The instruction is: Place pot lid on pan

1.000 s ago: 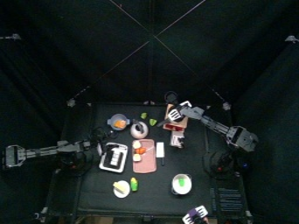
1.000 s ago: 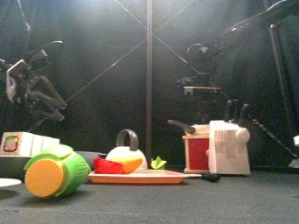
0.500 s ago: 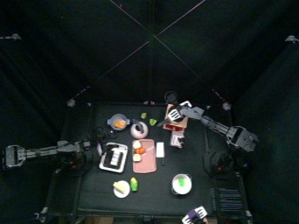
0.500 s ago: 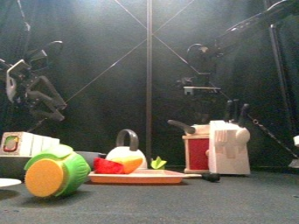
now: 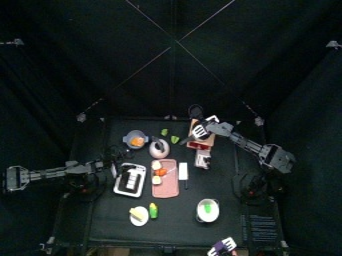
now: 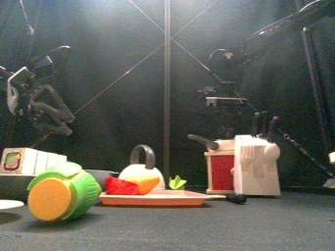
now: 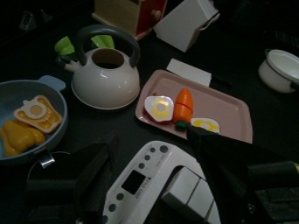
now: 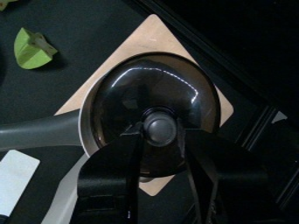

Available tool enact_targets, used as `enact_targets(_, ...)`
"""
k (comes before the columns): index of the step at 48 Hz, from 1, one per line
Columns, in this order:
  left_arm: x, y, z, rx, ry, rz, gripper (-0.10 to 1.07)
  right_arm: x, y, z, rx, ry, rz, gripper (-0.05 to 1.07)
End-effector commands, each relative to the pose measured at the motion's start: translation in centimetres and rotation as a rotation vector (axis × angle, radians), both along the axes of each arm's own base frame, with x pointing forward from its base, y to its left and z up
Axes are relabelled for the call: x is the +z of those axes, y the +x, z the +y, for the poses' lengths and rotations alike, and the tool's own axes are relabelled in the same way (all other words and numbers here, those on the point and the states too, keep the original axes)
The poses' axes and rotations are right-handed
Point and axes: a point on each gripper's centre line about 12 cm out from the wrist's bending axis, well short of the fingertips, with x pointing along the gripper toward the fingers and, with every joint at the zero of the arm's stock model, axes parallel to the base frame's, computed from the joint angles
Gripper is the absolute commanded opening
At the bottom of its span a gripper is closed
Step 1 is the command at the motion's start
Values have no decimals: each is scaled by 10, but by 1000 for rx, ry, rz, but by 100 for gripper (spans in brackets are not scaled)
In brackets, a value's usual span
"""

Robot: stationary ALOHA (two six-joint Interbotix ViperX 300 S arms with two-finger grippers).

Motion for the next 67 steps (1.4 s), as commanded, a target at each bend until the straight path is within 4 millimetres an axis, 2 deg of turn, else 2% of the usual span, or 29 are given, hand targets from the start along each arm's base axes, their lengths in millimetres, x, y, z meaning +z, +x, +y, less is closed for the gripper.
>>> enact_targets(1,5,2,2,4,5,-16,96,17,0,1,2,-32,-39,59)
enact_targets(19,4,2,1,4,4,-15,96,22,3,8,23,-39,-52,59)
enact_targets(52,4,2,2,5,4,-13,96,16,1,10,21,-26,-37,61)
enact_targets(67,4,2,2,7,4,-13,96,17,1,9,18,-29,-42,71)
